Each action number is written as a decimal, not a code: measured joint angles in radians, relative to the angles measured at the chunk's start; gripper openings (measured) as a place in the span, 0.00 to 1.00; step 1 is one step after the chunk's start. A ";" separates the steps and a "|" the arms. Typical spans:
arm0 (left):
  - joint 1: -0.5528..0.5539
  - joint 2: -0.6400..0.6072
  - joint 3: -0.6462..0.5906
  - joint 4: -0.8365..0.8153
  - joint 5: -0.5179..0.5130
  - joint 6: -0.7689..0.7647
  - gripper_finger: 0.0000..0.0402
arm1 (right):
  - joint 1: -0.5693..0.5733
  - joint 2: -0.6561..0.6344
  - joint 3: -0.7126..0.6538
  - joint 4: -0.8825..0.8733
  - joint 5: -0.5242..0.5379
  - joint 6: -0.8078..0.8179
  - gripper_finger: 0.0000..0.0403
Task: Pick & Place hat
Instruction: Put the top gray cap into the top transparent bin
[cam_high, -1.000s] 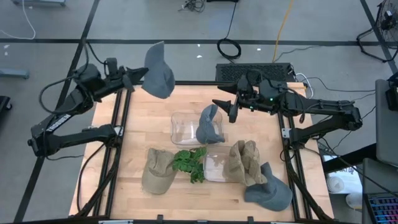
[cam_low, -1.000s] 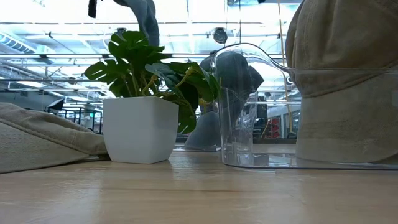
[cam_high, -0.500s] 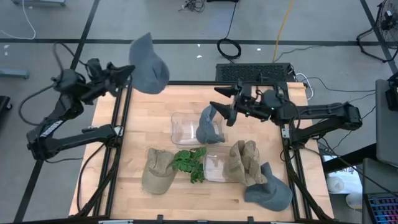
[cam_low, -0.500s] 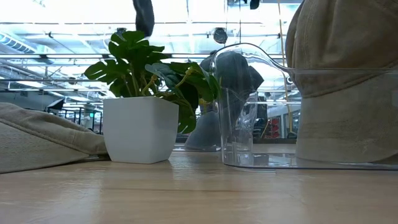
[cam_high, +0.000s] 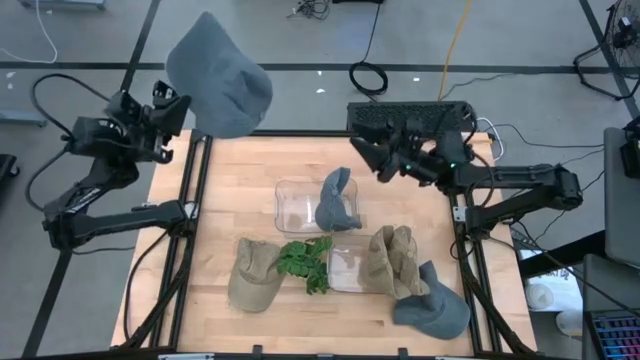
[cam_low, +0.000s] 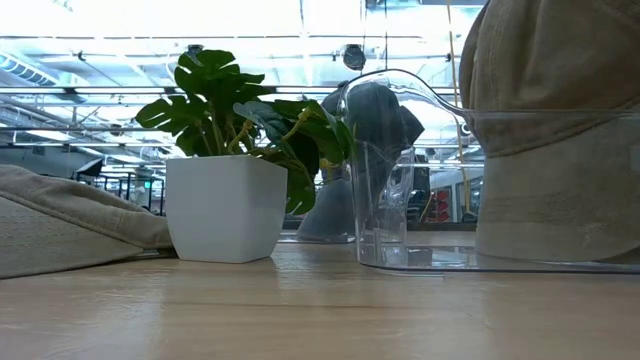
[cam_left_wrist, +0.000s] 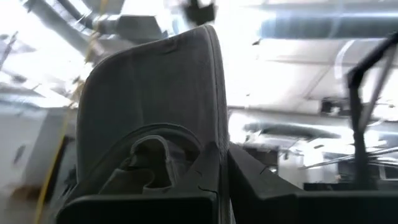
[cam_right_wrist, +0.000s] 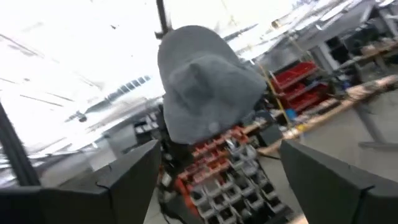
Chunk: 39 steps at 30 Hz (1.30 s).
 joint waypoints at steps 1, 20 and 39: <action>-0.004 0.010 0.000 0.030 0.012 0.011 0.02 | -0.005 0.000 0.020 -0.011 -0.020 0.000 0.78; -0.115 0.283 0.216 0.239 0.208 0.083 0.02 | -0.114 0.000 0.167 -0.139 -0.182 0.104 0.78; -0.150 0.590 0.633 0.124 0.365 0.172 0.02 | -0.112 0.147 0.471 -0.217 -0.325 0.029 0.78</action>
